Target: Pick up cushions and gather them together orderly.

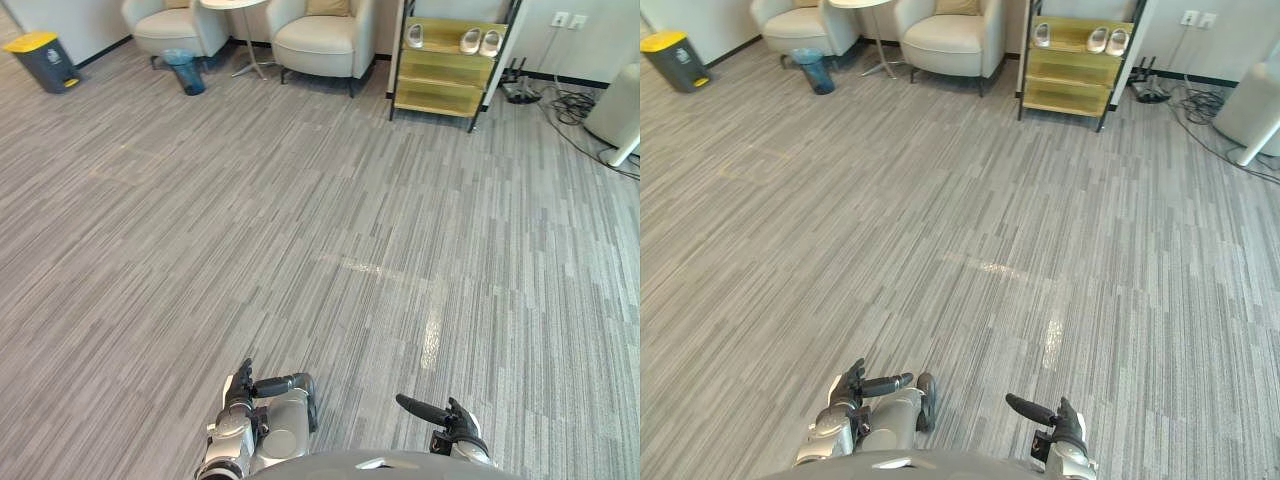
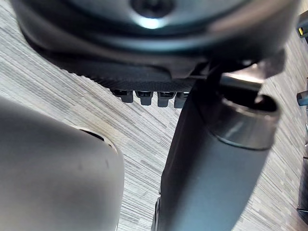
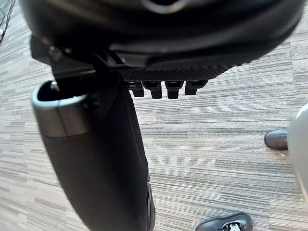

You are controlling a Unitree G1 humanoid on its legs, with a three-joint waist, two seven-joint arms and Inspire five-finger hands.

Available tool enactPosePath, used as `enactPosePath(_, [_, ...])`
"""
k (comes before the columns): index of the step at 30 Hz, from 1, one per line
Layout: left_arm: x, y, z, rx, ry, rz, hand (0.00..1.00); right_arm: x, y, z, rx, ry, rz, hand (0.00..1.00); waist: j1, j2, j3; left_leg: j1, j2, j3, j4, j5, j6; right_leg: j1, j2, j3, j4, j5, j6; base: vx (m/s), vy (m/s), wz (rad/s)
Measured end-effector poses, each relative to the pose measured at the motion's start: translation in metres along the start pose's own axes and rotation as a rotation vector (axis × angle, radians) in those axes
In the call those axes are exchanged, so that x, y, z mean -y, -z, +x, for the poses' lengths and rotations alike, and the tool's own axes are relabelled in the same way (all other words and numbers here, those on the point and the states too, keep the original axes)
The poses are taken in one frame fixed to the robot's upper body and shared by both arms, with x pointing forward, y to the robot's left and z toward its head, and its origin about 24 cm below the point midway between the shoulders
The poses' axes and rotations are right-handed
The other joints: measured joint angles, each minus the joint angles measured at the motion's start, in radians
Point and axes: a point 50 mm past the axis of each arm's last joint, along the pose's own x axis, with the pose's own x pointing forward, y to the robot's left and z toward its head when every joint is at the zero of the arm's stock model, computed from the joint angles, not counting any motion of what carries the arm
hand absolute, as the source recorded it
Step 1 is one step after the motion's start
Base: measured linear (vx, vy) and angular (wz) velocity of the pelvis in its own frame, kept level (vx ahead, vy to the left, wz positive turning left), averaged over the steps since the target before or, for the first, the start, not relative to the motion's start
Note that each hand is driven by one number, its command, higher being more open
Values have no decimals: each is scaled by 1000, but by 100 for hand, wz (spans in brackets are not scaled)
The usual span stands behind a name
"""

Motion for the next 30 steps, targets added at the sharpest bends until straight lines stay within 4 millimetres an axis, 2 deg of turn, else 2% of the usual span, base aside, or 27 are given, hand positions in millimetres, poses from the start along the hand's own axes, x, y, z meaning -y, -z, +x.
enactPosePath(1, [-1,-1,0,1,-1,4,100,-3,3,-1,-7,-8,3,100,0,-20,-13,6,-10,30,28,-45,17,-40,-32,36,89,-1,4,538,232,-41])
enactPosePath(2, [-4,1,0,-4,-8,7,100,-3,5,-1,-12,-15,2,100,4,-31,-18,34,-21,54,60,-102,33,-100,-58,59,268,0,15,703,323,-47])
enactPosePath(3, [-7,1,1,-13,-13,14,100,-4,3,-2,-3,-18,3,100,-1,-46,-9,95,-40,67,70,-159,48,-214,-90,79,580,54,79,583,272,-33])
enactPosePath(4, [-7,0,1,-14,-15,15,100,-4,2,-2,2,-20,3,100,-1,-51,-5,117,-47,71,70,-171,49,-248,-99,83,664,72,92,557,232,-18])
enactPosePath(5, [-8,4,1,-34,-18,20,100,-2,-2,-1,18,-21,3,100,-5,-50,6,207,-59,75,59,-213,51,-337,-126,66,877,70,88,515,153,-9])
enactPosePath(6, [-8,7,1,-46,-16,25,100,2,-2,-1,23,-14,-1,100,-14,-38,3,282,-59,74,18,-231,49,-409,-140,11,927,65,79,493,127,-4])
enactPosePath(8, [-7,9,1,-52,-11,32,100,4,-2,-1,34,-12,0,100,-15,-37,2,347,-56,70,-37,-239,51,-477,-147,-59,888,57,64,386,30,6])
enactPosePath(9, [-7,11,0,-63,-11,32,100,6,-3,-1,37,-7,-6,100,-16,-32,4,406,-47,68,-89,-237,43,-521,-145,-132,787,40,37,404,-40,4])
enactPosePath(12, [-8,18,-1,-90,-14,34,100,8,-5,0,49,3,10,100,-32,-24,4,480,-23,66,-159,-246,15,-573,-91,-181,515,54,32,427,-106,8])
enactPosePath(13, [-10,22,-2,-104,-17,38,100,7,-8,0,54,3,25,100,-47,-21,4,510,-13,52,-178,-259,-10,-581,-42,-157,351,135,6,628,-225,37])
enactPosePath(14, [-8,29,-4,-130,-14,35,100,9,-7,1,44,7,34,100,-60,-10,-5,529,0,27,-183,-267,-22,-550,-9,-148,314,221,-53,760,-277,31])
enactPosePath(15, [-4,30,-4,-138,-5,29,100,12,-8,2,45,15,21,100,-55,19,-15,529,29,13,-179,-258,-38,-540,12,-155,306,221,-64,564,-233,22])
enactPosePath(16, [3,32,-5,-141,14,20,100,15,-9,3,47,23,10,100,-52,38,-18,530,41,7,-176,-236,-48,-533,21,-158,308,203,-73,538,-233,9])
enactPosePath(18, [8,34,-6,-147,24,12,100,18,-9,3,42,32,13,100,-59,52,-24,526,47,-18,-136,-192,-49,-496,22,-175,288,177,-76,449,-231,25])
enactPosePath(20, [8,26,-4,-120,26,13,100,19,-4,2,27,34,4,100,-59,50,-20,410,67,-61,167,-132,-48,-389,28,-194,200,153,-78,425,-260,37])
enactPosePath(21, [8,25,-4,-117,26,13,100,20,-3,2,26,34,2,100,-59,46,-17,384,75,-66,223,-123,-43,-375,29,-196,189,149,-79,358,-223,21])
enactPosePath(22, [7,23,-3,-105,24,26,100,20,-2,2,23,35,-3,100,-54,53,-14,274,116,-61,454,-137,-38,-307,41,-200,150,145,-84,238,-120,4])
enactPosePath(23, [6,22,-3,-102,22,31,100,20,-1,2,18,34,-2,100,-52,49,-12,231,130,-49,493,-169,-44,-261,42,-199,121,145,-84,219,-89,-1])
enactPosePath(24, [6,22,-3,-100,22,33,100,19,-1,2,17,34,-2,100,-50,49,-12,220,133,-44,488,-177,-47,-249,41,-197,112,145,-84,186,-40,-22])
enactPosePath(26, [8,15,-2,-70,27,34,100,17,-2,2,21,27,1,100,-36,43,-10,178,131,-32,328,-199,-52,-208,35,-174,76,138,-72,149,34,-40])
enactPosePath(29, [9,14,-2,-64,36,55,100,18,0,1,15,32,1,100,-34,42,-10,172,111,-47,122,-177,-49,-196,30,-160,76,125,-51,146,116,-19])
enactPosePath(30, [12,14,-2,-65,43,54,100,23,4,0,5,47,4,100,-34,53,-16,179,89,-80,-17,-41,-39,-197,39,-154,92,108,-25,213,226,-4])
